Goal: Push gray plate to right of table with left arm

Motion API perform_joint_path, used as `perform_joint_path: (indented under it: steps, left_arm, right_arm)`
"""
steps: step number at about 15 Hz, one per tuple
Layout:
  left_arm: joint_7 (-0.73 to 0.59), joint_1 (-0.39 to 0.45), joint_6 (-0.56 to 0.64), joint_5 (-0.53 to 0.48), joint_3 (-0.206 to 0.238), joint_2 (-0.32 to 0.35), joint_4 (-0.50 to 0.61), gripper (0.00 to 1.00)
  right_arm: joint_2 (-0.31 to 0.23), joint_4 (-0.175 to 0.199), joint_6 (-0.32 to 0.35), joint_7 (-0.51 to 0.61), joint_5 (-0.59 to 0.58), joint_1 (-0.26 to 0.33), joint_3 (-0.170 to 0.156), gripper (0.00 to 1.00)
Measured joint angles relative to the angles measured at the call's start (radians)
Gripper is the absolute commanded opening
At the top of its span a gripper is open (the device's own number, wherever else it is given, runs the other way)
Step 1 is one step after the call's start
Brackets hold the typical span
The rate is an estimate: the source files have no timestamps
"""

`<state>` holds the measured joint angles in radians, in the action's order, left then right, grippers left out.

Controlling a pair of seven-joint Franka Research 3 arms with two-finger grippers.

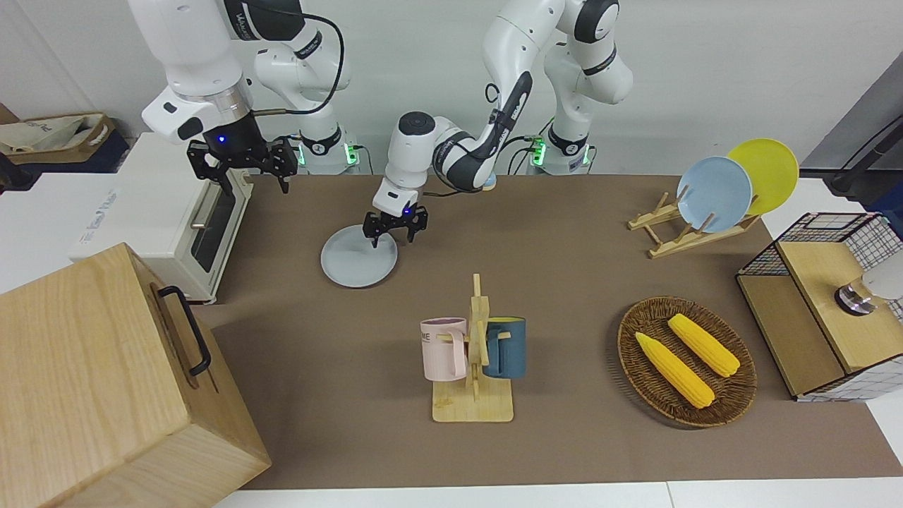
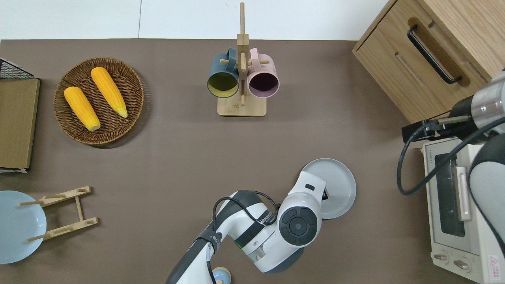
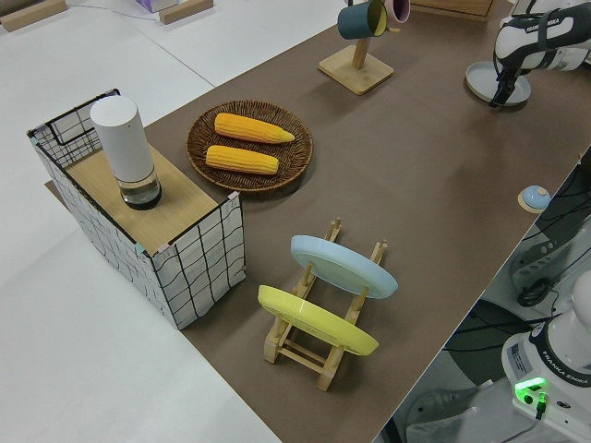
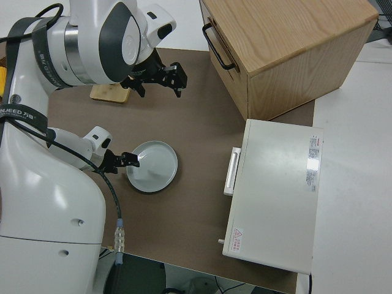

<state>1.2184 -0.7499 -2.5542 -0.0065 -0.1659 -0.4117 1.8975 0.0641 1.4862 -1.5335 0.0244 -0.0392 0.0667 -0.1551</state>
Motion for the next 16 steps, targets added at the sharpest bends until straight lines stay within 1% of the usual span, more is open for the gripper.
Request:
perform_joint_path:
  steps: [3,5,8,12,14,16]
  left_arm:
    - [0.0,0.006,0.031,0.001,0.011,0.008,-0.001,0.99]
    - [-0.019,0.028,0.097,0.003,0.015,0.032,0.003,0.99]
    - [-0.11,0.096,0.189,0.003,0.019,0.109,0.05,0.99]
    - [-0.203,0.184,0.238,-0.006,0.02,0.199,0.13,0.99]
    - [-0.289,0.237,0.304,-0.043,0.021,0.243,0.139,0.99]
    - [-0.415,0.314,0.402,-0.094,0.023,0.304,0.138,0.99]
  right_arm:
    - [0.0,0.0,0.0,0.0,0.0,0.0,0.0,0.983]
    - [0.0,0.0,0.0,0.0,0.0,0.0,0.0,0.983]
    - [0.0,0.0,0.0,0.0,0.0,0.0,0.0,0.983]
    - [0.0,0.0,0.0,0.0,0.0,0.0,0.0,0.983]
    - [0.0,0.0,0.0,0.0,0.0,0.0,0.0,0.983]
    - [0.0,0.0,0.0,0.0,0.0,0.0,0.0,0.983]
